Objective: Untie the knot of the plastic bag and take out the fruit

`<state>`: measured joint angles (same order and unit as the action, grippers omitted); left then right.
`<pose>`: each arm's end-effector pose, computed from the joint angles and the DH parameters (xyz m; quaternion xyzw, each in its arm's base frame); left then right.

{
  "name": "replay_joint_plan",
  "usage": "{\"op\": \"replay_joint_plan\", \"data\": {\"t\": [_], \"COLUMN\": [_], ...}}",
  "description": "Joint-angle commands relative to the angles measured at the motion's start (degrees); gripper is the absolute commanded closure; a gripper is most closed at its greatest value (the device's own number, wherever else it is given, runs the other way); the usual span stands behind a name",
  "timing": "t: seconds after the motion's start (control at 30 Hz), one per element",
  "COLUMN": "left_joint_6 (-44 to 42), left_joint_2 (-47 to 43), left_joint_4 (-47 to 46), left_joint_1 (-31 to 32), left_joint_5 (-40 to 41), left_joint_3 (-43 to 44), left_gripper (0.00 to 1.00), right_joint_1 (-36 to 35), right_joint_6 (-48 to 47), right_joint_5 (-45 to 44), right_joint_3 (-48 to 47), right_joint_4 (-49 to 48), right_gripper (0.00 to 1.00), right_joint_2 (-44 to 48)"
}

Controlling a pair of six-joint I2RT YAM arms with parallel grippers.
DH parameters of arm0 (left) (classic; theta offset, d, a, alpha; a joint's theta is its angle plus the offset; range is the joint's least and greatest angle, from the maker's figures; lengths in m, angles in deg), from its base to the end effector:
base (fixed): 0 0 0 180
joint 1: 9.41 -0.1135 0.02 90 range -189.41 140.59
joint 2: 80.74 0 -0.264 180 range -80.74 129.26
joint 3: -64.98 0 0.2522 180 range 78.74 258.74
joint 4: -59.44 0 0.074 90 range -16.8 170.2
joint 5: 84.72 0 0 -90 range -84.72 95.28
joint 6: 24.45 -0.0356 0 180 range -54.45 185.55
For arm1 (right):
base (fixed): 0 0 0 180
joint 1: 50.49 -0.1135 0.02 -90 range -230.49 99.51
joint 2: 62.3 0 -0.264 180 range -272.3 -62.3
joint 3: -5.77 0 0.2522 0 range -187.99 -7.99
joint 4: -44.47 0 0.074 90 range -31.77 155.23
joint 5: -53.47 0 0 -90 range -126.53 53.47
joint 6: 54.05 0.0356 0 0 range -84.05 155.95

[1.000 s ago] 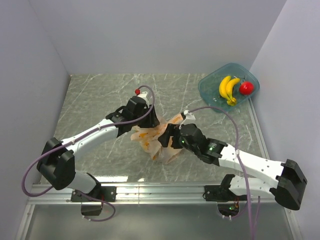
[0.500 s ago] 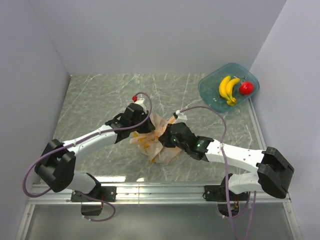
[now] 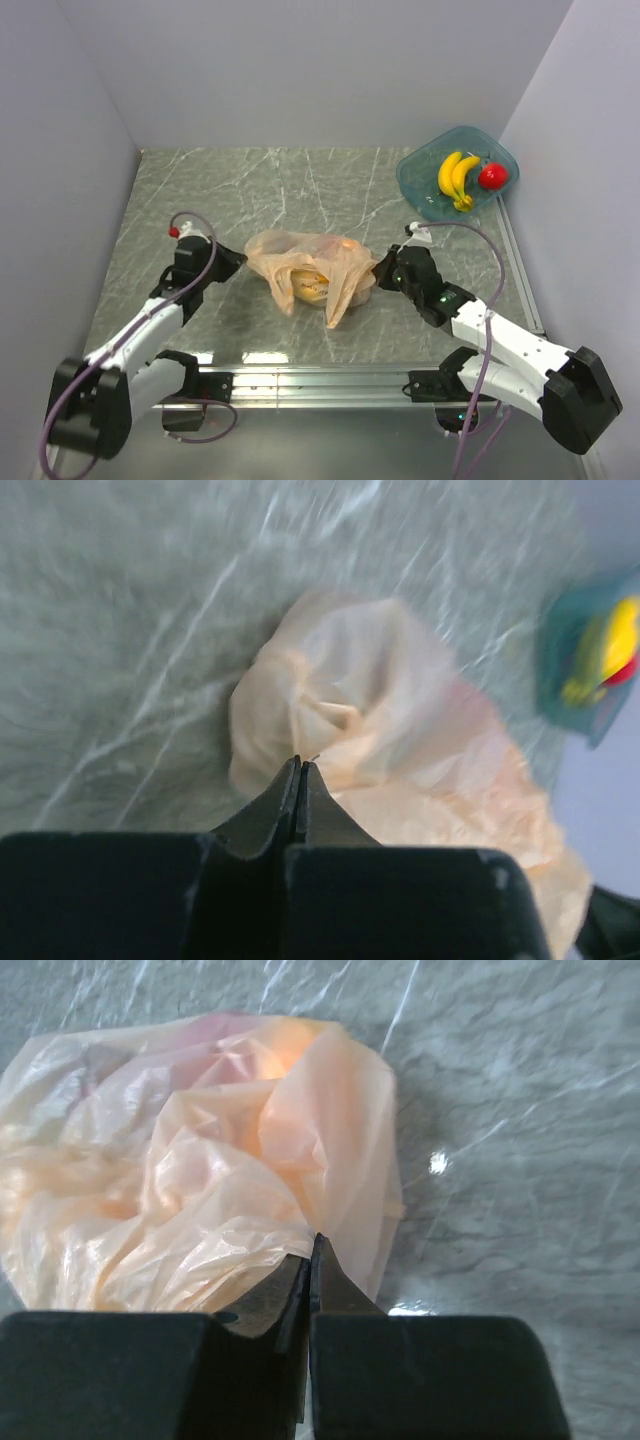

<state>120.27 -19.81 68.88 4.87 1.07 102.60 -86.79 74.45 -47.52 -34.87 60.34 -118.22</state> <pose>0.2081 -0.0557 0.1852 -0.2867 0.8292 -0.2977 0.3763 0.1721 0.1180 0.2093 0.0637 0.8659 0.2308 0.4391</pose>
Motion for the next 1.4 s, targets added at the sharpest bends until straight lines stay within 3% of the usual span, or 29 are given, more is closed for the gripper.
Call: {"op": "replay_joint_plan", "data": {"t": [0.0,0.1,0.17,0.2,0.27,0.3,0.4,0.43,0.6,0.83,1.07,1.13,1.23,1.27,1.37], "left_joint_6": [-0.7,-6.8,-12.0,-13.7,-18.0,-18.9,-20.2,-20.0,-12.0,-0.9,0.3,0.7,1.3,2.0,2.9], "left_joint_2": [-7.6,-11.4,-11.4,-11.3,-11.0,-11.1,-13.2,-14.7,-18.9,-17.8,-11.2,-9.9,-8.8,-8.7,-9.1], "left_joint_4": [3.4,10.2,13.2,16.1,18.9,20.2,25.2,27.7,30.9,23.0,14.6,12.2,9.9,9.2,6.9], "left_joint_1": [-3.8,-4.2,-4.2,-4.2,-4.2,-4.1,-2.3,-1.5,7.7,22.3,27.6,28.1,28.4,28.4,28.5], "left_joint_5": [4.0,5.3,3.5,2.0,-2.0,-3.0,-4.7,-4.8,-3.3,1.8,5.7,6.0,7.7,8.2,10.1], "left_joint_3": [2.2,6.7,9.8,12.5,15.1,17.3,20.3,20.9,17.6,12.7,12.6,12.3,11.8,11.5,10.3], "left_gripper": [0.99,1.0,0.95,0.76,0.54,0.33,0.07,0.03,0.01,0.01,0.01,0.01,0.01,0.02,0.02], "right_joint_1": [1.4,1.4,1.3,1.3,0.9,-0.4,-5.3,-7.1,-15.0,-16.2,-16.1,-16.0,-16.2,-16.1,-16.3], "right_joint_6": [-6.1,-10.6,-14.1,-15.0,-17.4,-18.3,-21.9,-22.7,-26.5,-27.8,-27.8,-27.4,-27.2,-27.2,-26.6], "right_joint_5": [-1.9,-1.0,1.0,1.7,2.3,2.0,-0.1,-0.2,-2.7,-4.0,-6.2,-5.6,-4.7,-4.3,-3.3], "right_joint_3": [-0.8,-2.8,-4.8,-7.2,-9.8,-12.0,-17.4,-18.8,-27.1,-30.4,-30.7,-29.8,-29.7,-29.4,-29.1], "right_joint_4": [0.4,0.9,3.1,4.2,8.1,9.2,13.7,15.7,19.6,14.2,6.5,4.6,4.2,4.3,4.4], "right_gripper": [1.0,0.97,0.8,0.58,0.4,0.28,0.18,0.16,0.14,0.16,0.2,0.26,0.51,0.73,1.0], "right_joint_2": [1.8,1.5,1.3,1.5,2.5,3.0,5.0,4.9,-1.0,-10.8,-20.1,-21.1,-21.7,-21.6,-20.5]}}
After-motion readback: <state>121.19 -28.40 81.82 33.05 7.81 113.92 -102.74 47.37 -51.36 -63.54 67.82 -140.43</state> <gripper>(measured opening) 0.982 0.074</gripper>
